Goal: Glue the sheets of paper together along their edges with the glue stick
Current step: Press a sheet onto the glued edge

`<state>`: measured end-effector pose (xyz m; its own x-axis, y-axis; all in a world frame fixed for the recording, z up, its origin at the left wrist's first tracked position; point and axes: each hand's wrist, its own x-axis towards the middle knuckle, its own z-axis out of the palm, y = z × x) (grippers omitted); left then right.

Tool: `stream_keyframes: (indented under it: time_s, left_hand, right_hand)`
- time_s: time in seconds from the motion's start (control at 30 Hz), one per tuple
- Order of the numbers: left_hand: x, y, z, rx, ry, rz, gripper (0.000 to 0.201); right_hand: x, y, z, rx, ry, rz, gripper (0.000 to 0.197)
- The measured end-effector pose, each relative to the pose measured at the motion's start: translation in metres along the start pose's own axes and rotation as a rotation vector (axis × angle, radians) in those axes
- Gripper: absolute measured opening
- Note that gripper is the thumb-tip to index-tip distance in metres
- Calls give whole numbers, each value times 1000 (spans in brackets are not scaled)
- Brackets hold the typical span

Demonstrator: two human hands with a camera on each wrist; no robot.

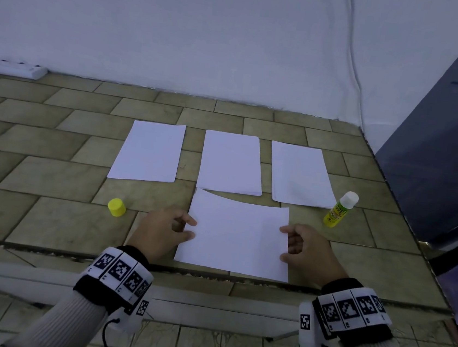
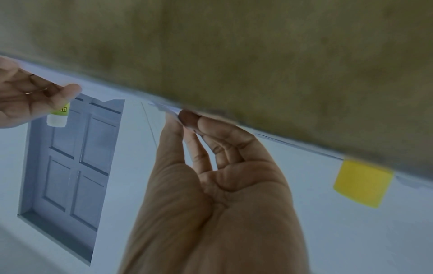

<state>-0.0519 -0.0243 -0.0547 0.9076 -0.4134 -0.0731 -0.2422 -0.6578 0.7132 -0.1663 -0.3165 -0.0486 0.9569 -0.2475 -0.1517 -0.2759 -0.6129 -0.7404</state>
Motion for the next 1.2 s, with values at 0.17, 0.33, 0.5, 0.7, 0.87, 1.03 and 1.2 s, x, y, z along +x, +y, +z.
stream_keyframes:
  time_s: [0.17, 0.33, 0.5, 0.7, 0.87, 1.03, 1.2]
  left_hand:
    - [-1, 1, 0, 24, 4, 8, 21]
    - [-3, 2, 0, -10, 25, 14, 23]
    - [-4, 1, 1, -4, 24, 1, 21]
    - [-4, 0, 3, -2, 24, -22, 22]
    - [-3, -1, -3, 232, 4, -29, 25]
    - [-9, -6, 3, 369, 58, 62, 30]
    - [-13, -5, 7, 411, 60, 56, 53]
  right_hand:
    - [-1, 0, 1, -26, 9, -14, 52]
    - [-1, -1, 1, -62, 24, -13, 52]
    - [-1, -2, 2, -83, 28, -17, 52]
    - [0, -2, 2, -136, 17, -19, 53]
    - [3, -3, 3, -302, -14, -21, 49]
    - [1, -12, 0, -516, -71, -16, 48]
    - [1, -20, -3, -559, -89, -3, 48]
